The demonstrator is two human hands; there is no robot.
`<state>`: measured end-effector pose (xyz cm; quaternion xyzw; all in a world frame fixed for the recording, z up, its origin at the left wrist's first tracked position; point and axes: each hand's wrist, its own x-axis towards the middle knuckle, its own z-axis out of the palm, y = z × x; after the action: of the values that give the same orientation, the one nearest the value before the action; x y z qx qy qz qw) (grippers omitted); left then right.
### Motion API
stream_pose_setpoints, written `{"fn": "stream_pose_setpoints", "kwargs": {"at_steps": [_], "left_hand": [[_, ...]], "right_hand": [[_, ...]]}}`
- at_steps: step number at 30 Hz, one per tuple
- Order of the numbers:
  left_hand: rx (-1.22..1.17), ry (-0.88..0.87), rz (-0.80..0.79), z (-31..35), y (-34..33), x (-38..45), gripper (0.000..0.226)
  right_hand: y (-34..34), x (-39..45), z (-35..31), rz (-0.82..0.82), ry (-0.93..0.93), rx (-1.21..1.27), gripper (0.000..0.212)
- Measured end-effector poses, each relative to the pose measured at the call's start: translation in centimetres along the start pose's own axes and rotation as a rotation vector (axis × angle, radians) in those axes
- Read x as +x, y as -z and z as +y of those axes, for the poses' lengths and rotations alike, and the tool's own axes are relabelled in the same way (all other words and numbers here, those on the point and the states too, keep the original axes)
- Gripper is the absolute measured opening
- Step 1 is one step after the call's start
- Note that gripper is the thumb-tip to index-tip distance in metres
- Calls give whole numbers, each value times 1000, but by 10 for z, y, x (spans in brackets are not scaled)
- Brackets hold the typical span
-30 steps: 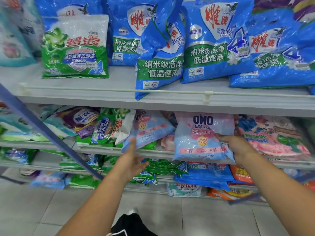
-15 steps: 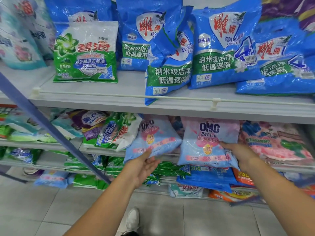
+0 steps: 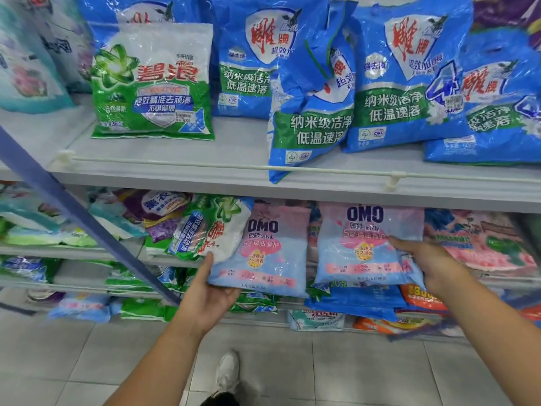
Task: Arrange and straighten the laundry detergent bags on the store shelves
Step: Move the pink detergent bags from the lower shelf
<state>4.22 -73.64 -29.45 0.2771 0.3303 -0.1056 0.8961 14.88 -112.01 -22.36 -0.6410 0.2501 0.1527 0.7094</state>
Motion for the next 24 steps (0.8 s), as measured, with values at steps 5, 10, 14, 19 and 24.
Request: {"fn": "stream_pose_setpoints", "kwargs": {"at_steps": [5,10,14,19,24], "left_hand": [[343,12,-5,10,5,-3,36],[338,100,-102,5,7,-6,50],[352,107,-64,6,-12,-1,41],[665,-37,1,28,-36,12,53],[804,-220,142,60,-76,28,51]], "right_hand": [[-7,-7,7,1,-6,-31,31],[-9,-9,8,3,-26,-14,44],[-10,-10,8,6,-21,-1,33],[-10,-7,14,53,-62,-5,41],[-14,-6,17,36,-59,25,37]]}}
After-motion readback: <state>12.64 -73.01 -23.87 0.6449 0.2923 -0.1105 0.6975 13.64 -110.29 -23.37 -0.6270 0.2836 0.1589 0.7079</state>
